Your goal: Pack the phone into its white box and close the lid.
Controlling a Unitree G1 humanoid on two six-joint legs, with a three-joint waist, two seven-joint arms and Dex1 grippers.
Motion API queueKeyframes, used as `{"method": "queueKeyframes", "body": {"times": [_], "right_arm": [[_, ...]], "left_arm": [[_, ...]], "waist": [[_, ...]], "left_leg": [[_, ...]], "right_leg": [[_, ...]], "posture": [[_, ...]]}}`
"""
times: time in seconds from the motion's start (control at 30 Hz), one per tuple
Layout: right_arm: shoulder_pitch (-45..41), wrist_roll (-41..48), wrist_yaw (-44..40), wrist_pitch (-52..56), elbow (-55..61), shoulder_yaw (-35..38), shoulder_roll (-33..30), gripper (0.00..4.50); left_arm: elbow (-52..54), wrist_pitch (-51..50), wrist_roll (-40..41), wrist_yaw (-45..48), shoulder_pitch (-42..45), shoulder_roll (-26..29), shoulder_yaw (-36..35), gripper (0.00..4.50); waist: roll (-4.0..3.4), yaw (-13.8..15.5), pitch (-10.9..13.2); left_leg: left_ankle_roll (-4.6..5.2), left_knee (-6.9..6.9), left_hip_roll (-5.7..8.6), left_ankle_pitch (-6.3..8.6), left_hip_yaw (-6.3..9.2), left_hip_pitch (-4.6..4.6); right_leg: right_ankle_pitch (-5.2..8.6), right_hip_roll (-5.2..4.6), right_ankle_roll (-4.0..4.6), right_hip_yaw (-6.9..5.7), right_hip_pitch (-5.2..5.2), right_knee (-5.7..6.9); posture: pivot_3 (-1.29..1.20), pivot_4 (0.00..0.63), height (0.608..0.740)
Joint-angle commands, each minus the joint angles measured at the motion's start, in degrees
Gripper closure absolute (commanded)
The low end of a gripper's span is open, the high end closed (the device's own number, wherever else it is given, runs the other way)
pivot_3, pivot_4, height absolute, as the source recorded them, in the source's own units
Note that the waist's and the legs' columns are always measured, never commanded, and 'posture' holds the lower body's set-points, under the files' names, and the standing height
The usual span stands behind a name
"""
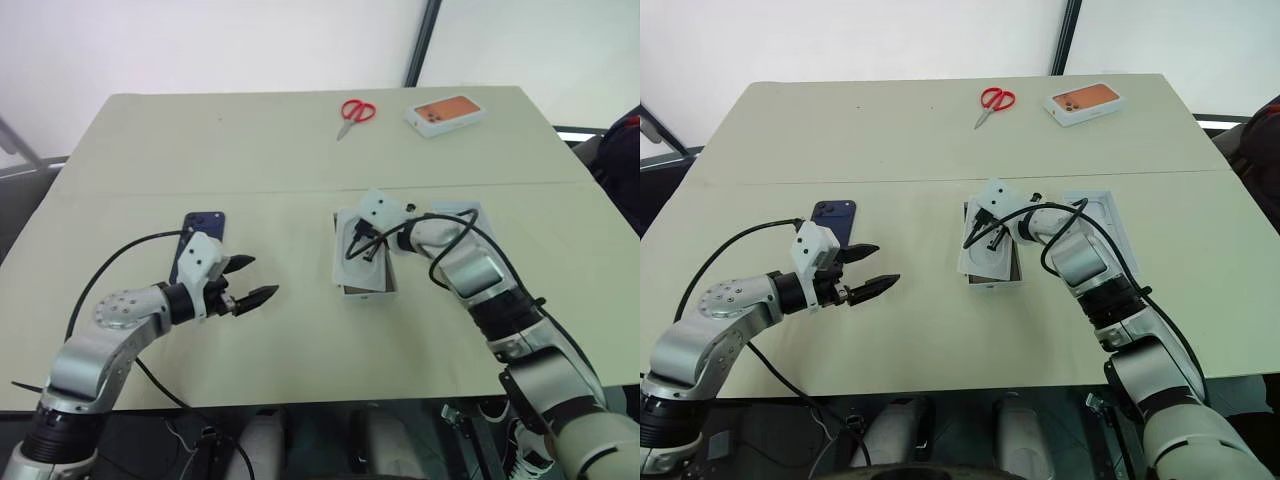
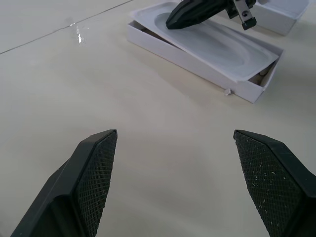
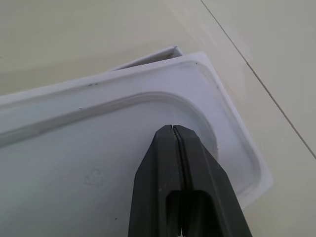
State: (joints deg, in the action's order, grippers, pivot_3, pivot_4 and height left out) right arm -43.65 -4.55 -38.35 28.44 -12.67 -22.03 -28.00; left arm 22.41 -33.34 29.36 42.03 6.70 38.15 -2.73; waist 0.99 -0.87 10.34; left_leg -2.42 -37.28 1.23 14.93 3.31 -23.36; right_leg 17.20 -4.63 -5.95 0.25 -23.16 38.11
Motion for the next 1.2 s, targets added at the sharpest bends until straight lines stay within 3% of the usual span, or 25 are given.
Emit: {"method": "queueKeyframes", "body": {"times": [0.03, 0.33, 0.73, 1.2], "right_arm": [[0.03, -1.24, -3.54, -4.63, 1.67, -0.84, -0.88, 4.48], [4.39, -2.67, -13.01, -10.76, 7.09, -2.2, -6.23, 4.48], [4.33, -4.45, -12.25, -8.3, 10.0, 0.02, -6.4, 4.48], [5.0, -13.17, -14.94, -10.97, 10.81, -2.35, -12.35, 4.48]], "left_arm": [[2.07, 0.79, -0.02, -0.49, -0.57, -0.58, -0.61, 0.52], [3.31, 0.88, 0.37, 0.09, -1.6, -1.13, -0.72, 0.52], [2.24, 1.38, -0.52, 0.67, -1.49, -1.09, -0.51, 0.52], [1.92, 1.81, -1.73, 0.06, -1.96, -1.62, -0.56, 0.52]], "waist": [[0.0, -0.04, 0.0], [0.0, 0.01, 0.0], [0.0, 0.06, 0.0], [0.0, 0.13, 0.0]], "left_leg": [[0.0, 0.0, -0.01, 0.0, 0.0, 0.0], [0.01, 0.0, -0.03, 0.0, 0.02, 0.01], [0.0, 0.0, -0.04, 0.0, 0.02, 0.02], [0.0, -0.02, -0.02, 0.0, 0.02, 0.02]], "right_leg": [[0.0, 0.01, 0.0, 0.0, -0.01, 0.01], [0.0, 0.04, 0.0, -0.01, 0.0, 0.03], [0.0, 0.04, 0.0, -0.01, 0.0, 0.02], [0.0, 0.01, 0.0, -0.01, 0.03, 0.01]], "posture": [[0.0, 0.15, 0.74], [0.0, 0.15, 0.74], [0.0, 0.15, 0.74], [0.0, 0.15, 0.74]]}}
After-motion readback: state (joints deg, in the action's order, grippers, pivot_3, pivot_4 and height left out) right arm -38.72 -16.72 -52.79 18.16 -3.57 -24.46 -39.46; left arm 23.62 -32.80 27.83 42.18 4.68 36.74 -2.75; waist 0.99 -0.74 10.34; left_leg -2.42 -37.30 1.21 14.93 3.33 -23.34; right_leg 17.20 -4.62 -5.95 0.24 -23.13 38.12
